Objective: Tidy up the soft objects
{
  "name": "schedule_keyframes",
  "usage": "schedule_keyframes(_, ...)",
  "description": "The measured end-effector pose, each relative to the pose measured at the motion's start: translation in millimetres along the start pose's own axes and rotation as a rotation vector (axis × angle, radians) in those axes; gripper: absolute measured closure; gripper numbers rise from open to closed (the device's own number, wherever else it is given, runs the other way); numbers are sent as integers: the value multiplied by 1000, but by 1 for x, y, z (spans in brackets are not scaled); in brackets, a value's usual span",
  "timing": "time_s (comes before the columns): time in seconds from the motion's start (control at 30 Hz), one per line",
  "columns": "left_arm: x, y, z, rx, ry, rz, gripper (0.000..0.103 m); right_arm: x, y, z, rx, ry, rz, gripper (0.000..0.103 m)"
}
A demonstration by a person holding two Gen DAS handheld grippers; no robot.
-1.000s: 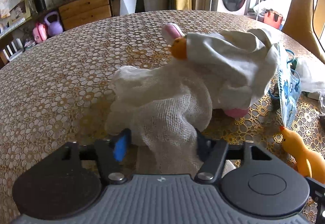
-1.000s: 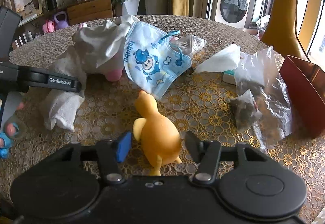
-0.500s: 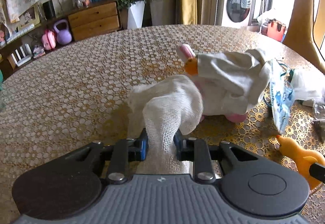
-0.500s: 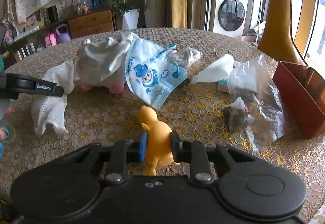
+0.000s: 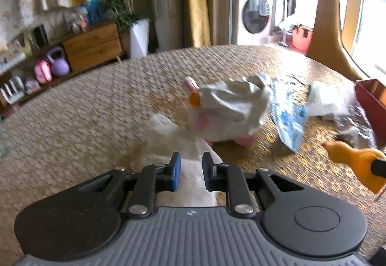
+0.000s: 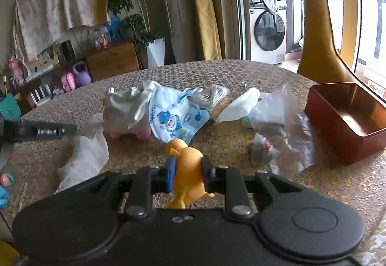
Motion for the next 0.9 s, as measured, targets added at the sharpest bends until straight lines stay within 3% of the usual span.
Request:
schedule_keyframes(0.17,0,-7,-11,29,13,6,78,-8,5,-2,-1,-9,-5,82)
schedule_keyframes(0.2,1,-8,-12,33,23,2,67,-9,5,-2,2,-12,-4,82)
schedule_keyframes(0.23,3,-9,-13,35,34,-1,45,-10,6,-3,4,-16,-3,82)
schedule_keyframes(0.3,6,-8,-15,17,55,0,14,-10,5,-4,5,-20,-5,82)
schedule_keyframes(0.4,6,-10,-13,0,35,-4,11,-10,4,-4,6,-30,0,82)
schedule_keyframes(0.8,-2,-76,-22,152,-31,49,11,-11,-4,-5,28,-36,-17,82)
schedule_keyframes(0.9,3,-81,-27,166,-6,47,12,-9,-7,-6,37,-37,-19,82)
Point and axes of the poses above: each gripper's, at about its wrist camera, not at the fingertips, and y roughly against the way its jaws point, x to its left, z to its top, the point moved 4 cm from there along -y, roughly the way its jaws point, and after that the axes turned 15 degrees about -y, right-handed, at the moved point
